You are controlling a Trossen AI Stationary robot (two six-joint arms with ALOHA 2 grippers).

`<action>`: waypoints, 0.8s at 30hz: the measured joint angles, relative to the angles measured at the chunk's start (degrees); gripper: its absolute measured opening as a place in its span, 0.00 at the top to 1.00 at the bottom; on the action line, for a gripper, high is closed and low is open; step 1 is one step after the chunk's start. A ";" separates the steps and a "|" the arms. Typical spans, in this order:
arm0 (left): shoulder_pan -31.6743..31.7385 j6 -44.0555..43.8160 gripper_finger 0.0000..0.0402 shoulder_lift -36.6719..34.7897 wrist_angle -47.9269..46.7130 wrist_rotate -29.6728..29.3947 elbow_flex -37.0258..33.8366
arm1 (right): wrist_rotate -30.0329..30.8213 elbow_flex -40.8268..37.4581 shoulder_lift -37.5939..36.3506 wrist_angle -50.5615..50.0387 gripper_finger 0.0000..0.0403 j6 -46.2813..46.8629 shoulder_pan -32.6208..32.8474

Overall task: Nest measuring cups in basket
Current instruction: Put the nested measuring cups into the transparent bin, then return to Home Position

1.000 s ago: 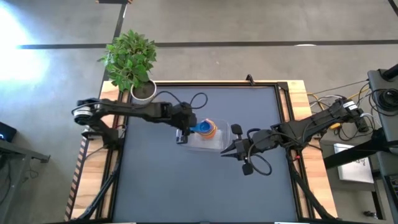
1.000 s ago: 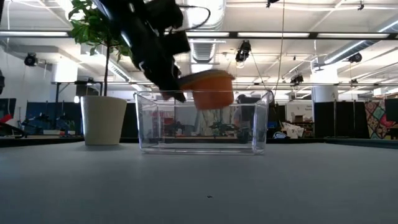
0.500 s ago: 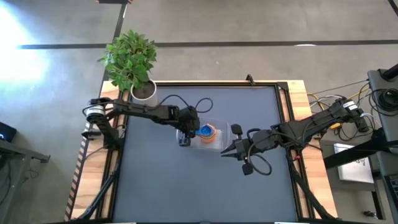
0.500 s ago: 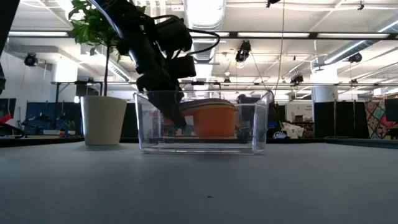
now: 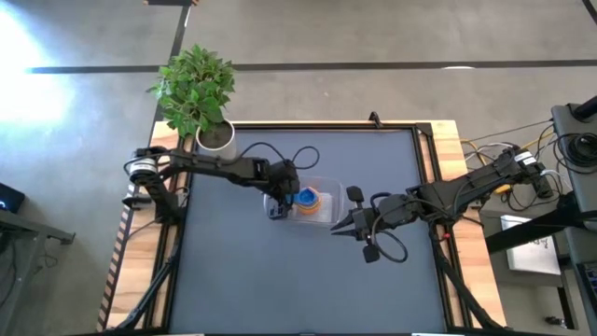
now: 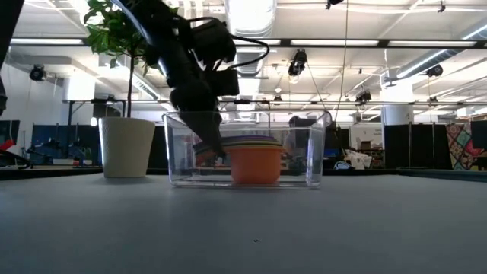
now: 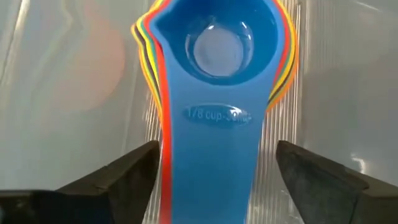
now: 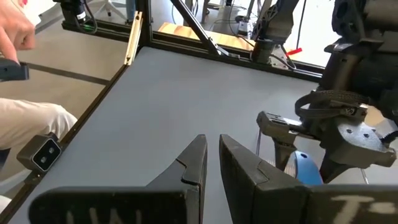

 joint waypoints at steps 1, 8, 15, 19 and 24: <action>0.01 -0.23 0.23 -0.11 -1.32 -0.03 0.73 | 0.00 0.00 0.00 0.00 0.92 0.04 0.00; -0.19 -0.37 0.28 -3.06 -12.41 -0.07 10.54 | 0.00 0.00 0.02 0.26 0.92 -0.04 0.00; -1.01 -1.26 0.37 -10.04 -17.24 -0.39 15.26 | 0.00 0.00 0.04 0.02 0.92 -0.06 0.00; -2.84 -3.45 0.44 -17.34 -16.99 -4.44 12.37 | 0.00 0.00 0.04 0.06 0.92 -0.70 0.01; -5.84 -8.89 0.51 -27.46 -14.73 -7.69 5.33 | 0.10 0.00 0.04 1.20 0.92 -2.50 0.00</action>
